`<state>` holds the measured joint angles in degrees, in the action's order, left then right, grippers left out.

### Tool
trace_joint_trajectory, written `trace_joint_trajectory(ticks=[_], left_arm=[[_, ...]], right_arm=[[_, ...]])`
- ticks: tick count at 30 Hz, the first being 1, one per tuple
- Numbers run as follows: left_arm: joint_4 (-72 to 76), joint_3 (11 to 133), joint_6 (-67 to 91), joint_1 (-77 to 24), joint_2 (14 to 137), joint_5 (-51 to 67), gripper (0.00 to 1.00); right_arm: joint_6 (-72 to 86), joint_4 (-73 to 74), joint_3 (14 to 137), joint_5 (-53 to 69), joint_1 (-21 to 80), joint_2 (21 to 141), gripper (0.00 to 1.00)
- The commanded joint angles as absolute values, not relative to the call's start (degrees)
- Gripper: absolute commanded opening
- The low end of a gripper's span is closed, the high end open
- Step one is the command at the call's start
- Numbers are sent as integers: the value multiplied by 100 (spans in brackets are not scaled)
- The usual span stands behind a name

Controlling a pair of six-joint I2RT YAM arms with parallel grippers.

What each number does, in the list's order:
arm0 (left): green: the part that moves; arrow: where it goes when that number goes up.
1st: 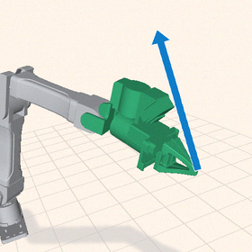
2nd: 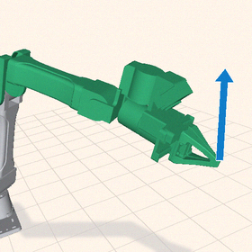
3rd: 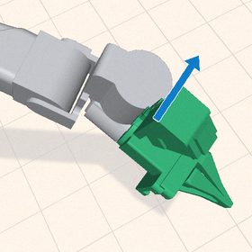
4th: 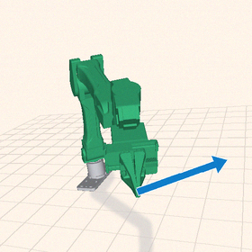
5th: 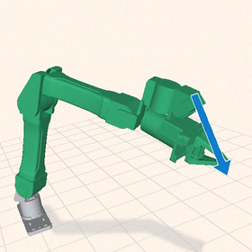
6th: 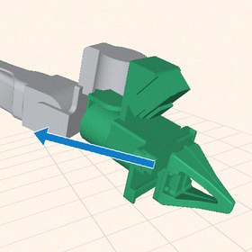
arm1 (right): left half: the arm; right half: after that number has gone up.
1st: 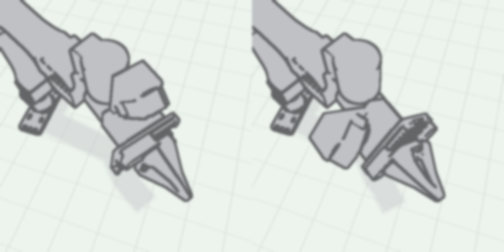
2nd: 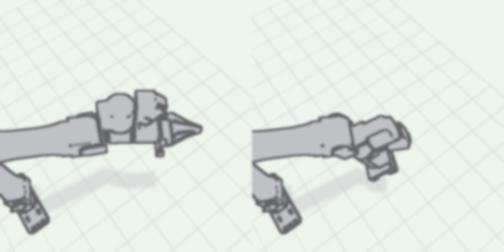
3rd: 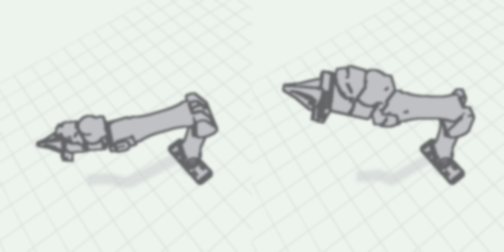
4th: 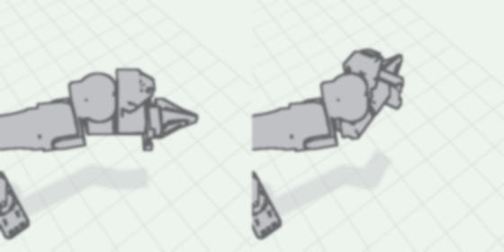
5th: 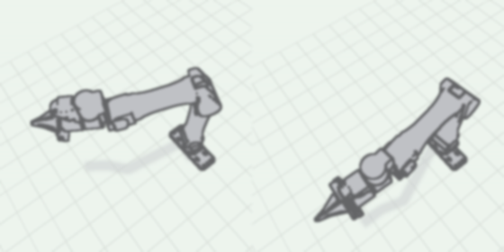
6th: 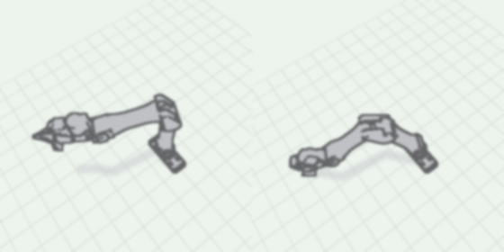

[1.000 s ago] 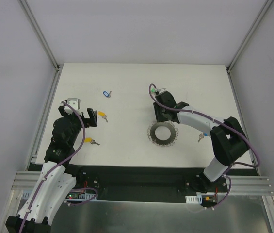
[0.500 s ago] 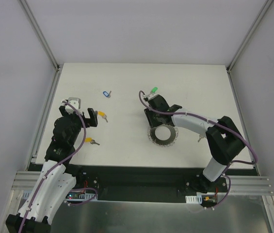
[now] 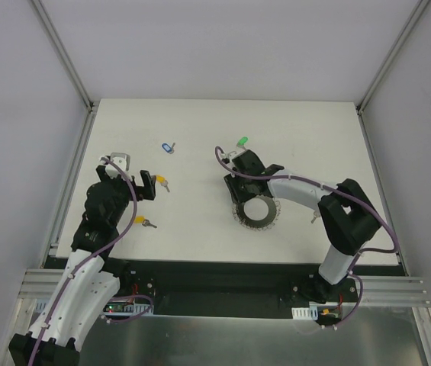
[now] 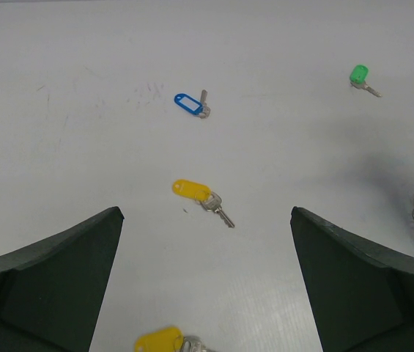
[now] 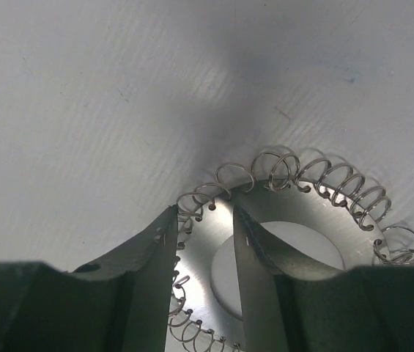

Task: Put the keys on the keyring

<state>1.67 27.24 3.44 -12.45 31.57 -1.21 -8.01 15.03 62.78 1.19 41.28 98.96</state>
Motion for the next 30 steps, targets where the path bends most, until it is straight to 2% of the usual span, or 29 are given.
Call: trace_joint_trajectory(ticks=[1, 7, 11, 19, 22, 30], left_arm=[[448, 2733, 308, -1318, 3217, 350, 99], [510, 2917, 676, -1318, 3795, 1466, 99], [483, 3286, 1308, -1467, 4726, 2126, 99], [466, 3919, 1512, -2846, 6221, 1618, 99], [448, 4192, 1616, -3225, 6792, 1477, 99], [352, 4465, 1652, -3709, 7101, 1213, 99]], right_arm=[[-905, 1397, 6390, 545, 4008, 9932, 39], [-686, 1397, 6092, 580, 3841, 9370, 42], [-536, 1485, 5793, 414, 3692, 8825, 44], [-114, 1608, 5124, 184, 3279, 7481, 45], [-27, 1810, 4984, 377, 3269, 7339, 44], [562, 1986, 4685, 923, 3515, 7470, 41]])
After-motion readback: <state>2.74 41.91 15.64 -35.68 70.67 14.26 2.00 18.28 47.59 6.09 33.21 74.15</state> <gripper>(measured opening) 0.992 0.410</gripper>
